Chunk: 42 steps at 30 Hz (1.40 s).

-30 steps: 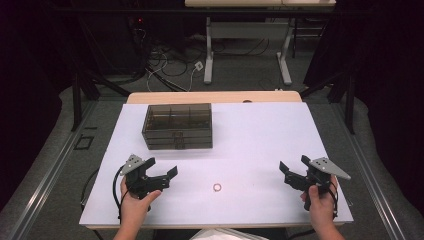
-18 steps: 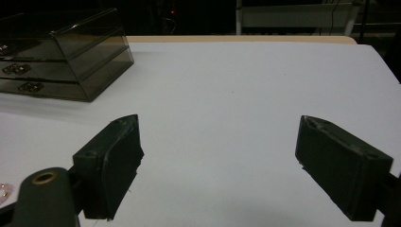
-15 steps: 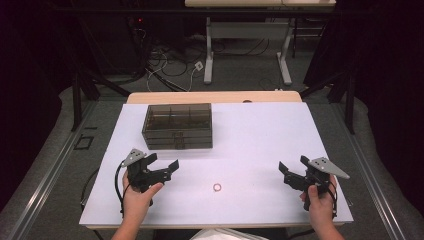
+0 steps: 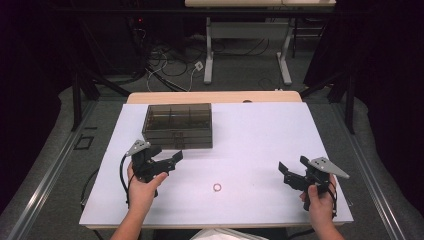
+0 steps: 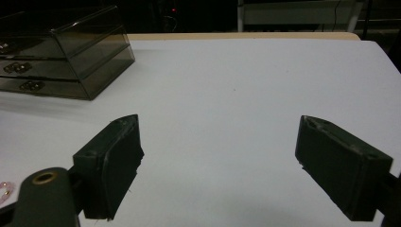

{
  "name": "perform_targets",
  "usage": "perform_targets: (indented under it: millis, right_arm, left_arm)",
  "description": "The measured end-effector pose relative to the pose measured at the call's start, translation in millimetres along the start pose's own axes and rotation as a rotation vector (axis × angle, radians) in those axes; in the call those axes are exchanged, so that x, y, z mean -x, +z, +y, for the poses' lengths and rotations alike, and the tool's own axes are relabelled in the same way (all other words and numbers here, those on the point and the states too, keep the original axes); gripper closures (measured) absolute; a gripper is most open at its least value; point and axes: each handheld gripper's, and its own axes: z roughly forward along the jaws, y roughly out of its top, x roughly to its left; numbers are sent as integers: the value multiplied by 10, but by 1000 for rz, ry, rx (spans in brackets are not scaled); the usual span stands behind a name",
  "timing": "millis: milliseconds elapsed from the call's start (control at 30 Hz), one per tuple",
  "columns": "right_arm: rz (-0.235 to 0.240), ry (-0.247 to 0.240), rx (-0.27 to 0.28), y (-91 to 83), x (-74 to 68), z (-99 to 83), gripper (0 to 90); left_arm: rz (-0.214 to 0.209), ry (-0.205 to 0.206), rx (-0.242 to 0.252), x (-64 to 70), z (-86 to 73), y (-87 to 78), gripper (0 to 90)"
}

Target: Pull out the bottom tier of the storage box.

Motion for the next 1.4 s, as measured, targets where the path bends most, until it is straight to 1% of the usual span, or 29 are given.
perform_targets:
  millis: [100,133,200,233,367,400,500,600,700,767,867,933,1067,1167,1233,1267,1300,1367,1400]
  right_arm:
    - [1,3,-6,-1,-2,1,147]
    - [1,-5,-4,1,4,1,148]
    - [1,-5,-3,5,5,-2,148]
    - [-3,-7,-4,3,4,-2,148]
    - [2,1,-10,0,-2,-1,147]
    - [0,-5,-10,1,3,-1,148]
    - [0,-1,-10,6,-1,-3,148]
    - [3,-1,-11,9,-1,-4,148]
    - [8,-4,-13,16,4,-7,148]
    - [7,-8,-8,20,8,-7,148]
    - [8,-5,-7,21,10,-8,148]
    - [7,-4,-10,19,11,-9,148]
    - [7,-3,-11,22,18,-9,149]
    - [8,-3,-12,22,19,-9,149]
    - [9,-6,-12,27,21,-11,150]
    - [9,-4,-12,28,20,-12,150]
    - [7,3,-18,25,16,-12,150]
    - [7,2,-19,25,17,-12,149]
    - [8,2,-18,27,18,-12,150]
  left_arm:
    - [-2,-25,1,1,32,28,76]
    - [1,-31,1,1,42,36,85]
    - [8,-37,-8,-10,61,55,102]
    - [7,-47,-7,-12,68,66,111]
    - [18,-49,-22,-26,96,102,155]
    - [20,-57,-24,-23,99,115,160]
    - [23,-55,-37,-32,105,153,165]
    - [32,-67,-43,-38,104,194,167]
    - [30,-73,-54,-54,109,230,185]
    - [26,-89,-47,-58,107,260,185]
    - [17,-106,-49,-78,105,286,185]
    - [13,-124,-38,-81,95,309,211]
    - [14,-138,-33,-83,83,344,218]
    - [22,-141,-34,-78,89,355,247]
    - [23,-152,-29,-77,90,375,247]
    - [22,-152,-40,-79,94,379,248]
    - [29,-163,-33,-69,91,395,251]
    - [28,-161,-33,-74,91,410,267]
    - [29,-170,-34,-70,91,415,273]
